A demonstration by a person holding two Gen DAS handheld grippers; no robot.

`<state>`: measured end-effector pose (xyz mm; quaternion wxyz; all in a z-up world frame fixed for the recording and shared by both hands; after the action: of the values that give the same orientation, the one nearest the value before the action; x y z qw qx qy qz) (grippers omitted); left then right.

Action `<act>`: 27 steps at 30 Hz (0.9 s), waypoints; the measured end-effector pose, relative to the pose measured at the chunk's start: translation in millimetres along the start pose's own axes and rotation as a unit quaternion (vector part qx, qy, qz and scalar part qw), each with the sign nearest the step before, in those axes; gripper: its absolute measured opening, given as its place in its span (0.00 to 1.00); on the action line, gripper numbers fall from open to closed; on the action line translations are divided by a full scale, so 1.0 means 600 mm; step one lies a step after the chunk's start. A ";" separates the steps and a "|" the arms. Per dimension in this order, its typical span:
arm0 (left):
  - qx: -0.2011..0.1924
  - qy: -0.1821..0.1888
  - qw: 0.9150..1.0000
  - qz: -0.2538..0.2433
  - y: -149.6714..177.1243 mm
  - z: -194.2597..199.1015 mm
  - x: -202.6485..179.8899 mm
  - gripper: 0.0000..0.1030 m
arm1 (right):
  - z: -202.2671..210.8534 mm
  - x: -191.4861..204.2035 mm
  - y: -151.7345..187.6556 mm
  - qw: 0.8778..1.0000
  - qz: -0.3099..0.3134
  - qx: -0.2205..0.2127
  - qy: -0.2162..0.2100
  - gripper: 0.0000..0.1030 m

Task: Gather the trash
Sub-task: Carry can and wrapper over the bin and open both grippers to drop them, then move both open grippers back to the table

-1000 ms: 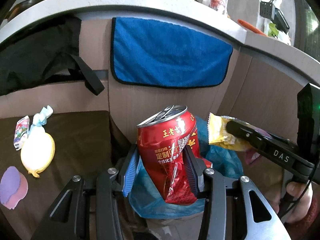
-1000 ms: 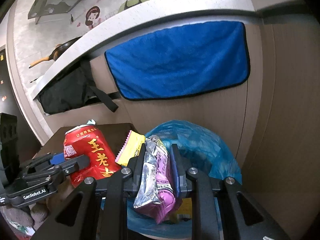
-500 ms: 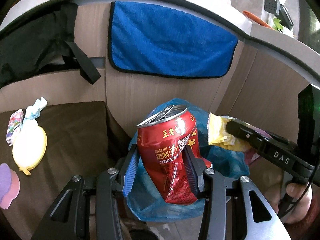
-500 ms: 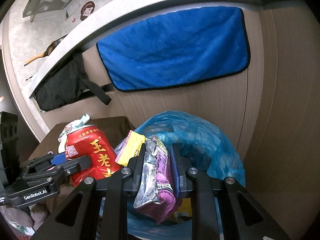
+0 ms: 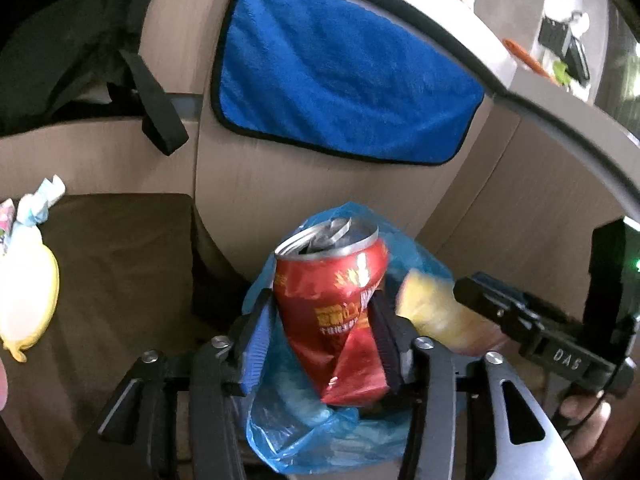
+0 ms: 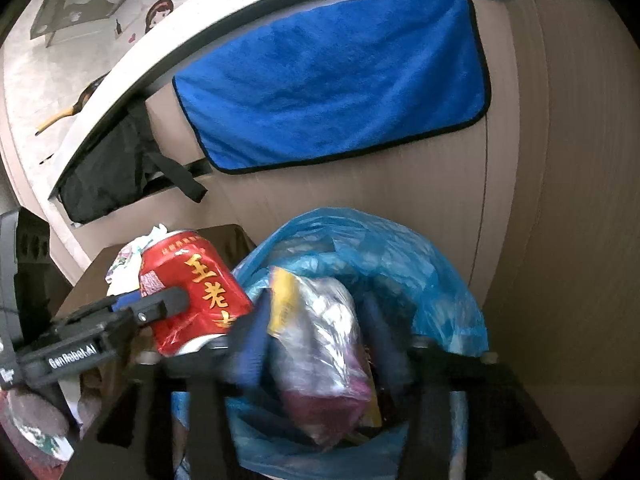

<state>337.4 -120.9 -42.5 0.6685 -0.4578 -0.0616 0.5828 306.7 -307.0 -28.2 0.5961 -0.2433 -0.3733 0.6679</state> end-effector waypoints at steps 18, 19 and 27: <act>-0.048 -0.083 0.993 0.064 0.020 0.194 0.177 0.62 | 0.053 0.094 -0.013 0.999 0.026 -0.020 -0.014 0.59; -0.050 -0.096 0.992 0.070 0.026 0.211 0.201 0.62 | 0.052 0.106 -0.015 0.999 0.032 -0.020 -0.019 0.59; -0.095 -0.165 0.972 0.139 0.042 0.333 0.371 0.62 | 0.007 0.240 -0.020 0.993 0.095 -0.003 -0.065 0.63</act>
<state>265.9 170.9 -45.4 0.5152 -0.4211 -0.1618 0.7287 286.0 -166.9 1.0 0.5038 -0.2359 -0.3885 0.7346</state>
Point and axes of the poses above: each gripper's, at about its wrist camera, not at the fingertips, and z roughly against the way its jaws point, x to its left, y to its underside, the point moved 3 cm from there along -z, roughly the way its jaws point, and after that the axes turned 7 degrees about z, right-handed, at the moved point
